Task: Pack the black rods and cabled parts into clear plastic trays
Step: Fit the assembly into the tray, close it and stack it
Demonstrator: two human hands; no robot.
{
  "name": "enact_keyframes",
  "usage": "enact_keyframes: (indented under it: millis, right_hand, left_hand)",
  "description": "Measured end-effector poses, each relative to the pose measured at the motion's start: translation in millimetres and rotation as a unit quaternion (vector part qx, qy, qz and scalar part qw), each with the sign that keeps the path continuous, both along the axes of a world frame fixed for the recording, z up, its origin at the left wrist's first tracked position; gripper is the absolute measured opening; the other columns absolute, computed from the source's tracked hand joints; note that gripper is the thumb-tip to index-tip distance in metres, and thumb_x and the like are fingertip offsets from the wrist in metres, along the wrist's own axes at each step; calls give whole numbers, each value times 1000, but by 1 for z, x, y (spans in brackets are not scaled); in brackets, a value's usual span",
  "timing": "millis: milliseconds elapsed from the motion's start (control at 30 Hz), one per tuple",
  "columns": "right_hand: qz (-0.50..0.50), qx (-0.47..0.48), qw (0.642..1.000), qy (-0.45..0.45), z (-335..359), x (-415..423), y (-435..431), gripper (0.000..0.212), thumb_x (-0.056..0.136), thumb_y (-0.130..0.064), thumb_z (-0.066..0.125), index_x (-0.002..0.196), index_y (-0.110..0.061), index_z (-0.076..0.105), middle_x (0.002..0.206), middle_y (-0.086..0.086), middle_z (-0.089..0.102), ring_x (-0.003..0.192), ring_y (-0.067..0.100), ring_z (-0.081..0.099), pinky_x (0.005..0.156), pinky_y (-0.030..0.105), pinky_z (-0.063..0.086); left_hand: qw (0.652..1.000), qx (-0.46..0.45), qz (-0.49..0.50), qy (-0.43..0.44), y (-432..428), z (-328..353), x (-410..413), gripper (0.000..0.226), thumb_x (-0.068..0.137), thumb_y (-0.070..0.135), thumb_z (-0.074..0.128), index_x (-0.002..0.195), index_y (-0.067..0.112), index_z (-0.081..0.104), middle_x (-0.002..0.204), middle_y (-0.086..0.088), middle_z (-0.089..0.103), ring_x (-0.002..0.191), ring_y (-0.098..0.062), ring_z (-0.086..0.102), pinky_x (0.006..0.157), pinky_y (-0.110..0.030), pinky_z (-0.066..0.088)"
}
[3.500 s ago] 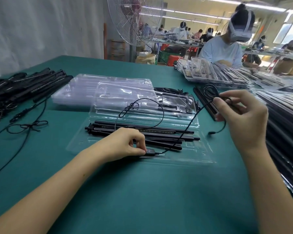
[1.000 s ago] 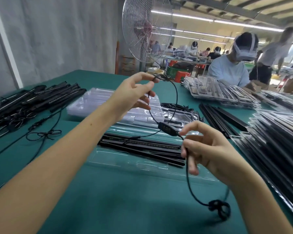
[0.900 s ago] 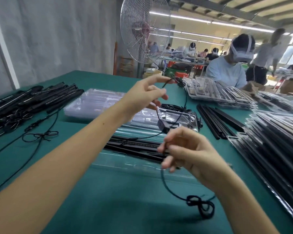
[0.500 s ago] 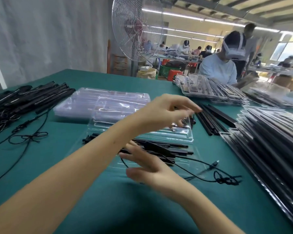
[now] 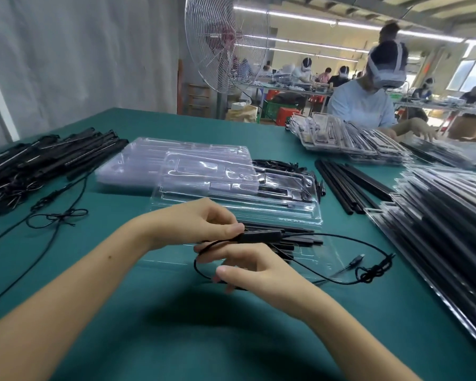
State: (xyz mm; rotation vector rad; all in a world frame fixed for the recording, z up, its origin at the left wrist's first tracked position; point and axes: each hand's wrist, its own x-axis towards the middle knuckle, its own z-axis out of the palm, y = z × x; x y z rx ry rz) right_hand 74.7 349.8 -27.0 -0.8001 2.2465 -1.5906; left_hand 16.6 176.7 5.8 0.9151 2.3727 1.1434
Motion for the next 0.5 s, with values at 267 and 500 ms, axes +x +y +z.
enact_keyframes:
  millis: [267, 500]
  right_hand:
    - [-64, 84, 994, -8, 5, -10, 13, 26, 90, -10, 48, 79, -22, 67, 77, 0, 71, 52, 9, 51, 47, 16, 38]
    - [-176, 140, 974, -39, 23, -29, 65, 19, 91, -26, 57, 81, -11, 59, 75, 1, 73, 42, 7, 46, 39, 17, 32]
  left_hand:
    - [986, 159, 41, -31, 9, -17, -2, 22, 80, 37, 69, 94, 20, 75, 91, -1, 74, 85, -11, 70, 74, -17, 52]
    - [989, -7, 136, 63, -14, -37, -22, 12, 85, 22, 69, 95, 23, 76, 68, 15, 70, 54, 5, 55, 50, -9, 40]
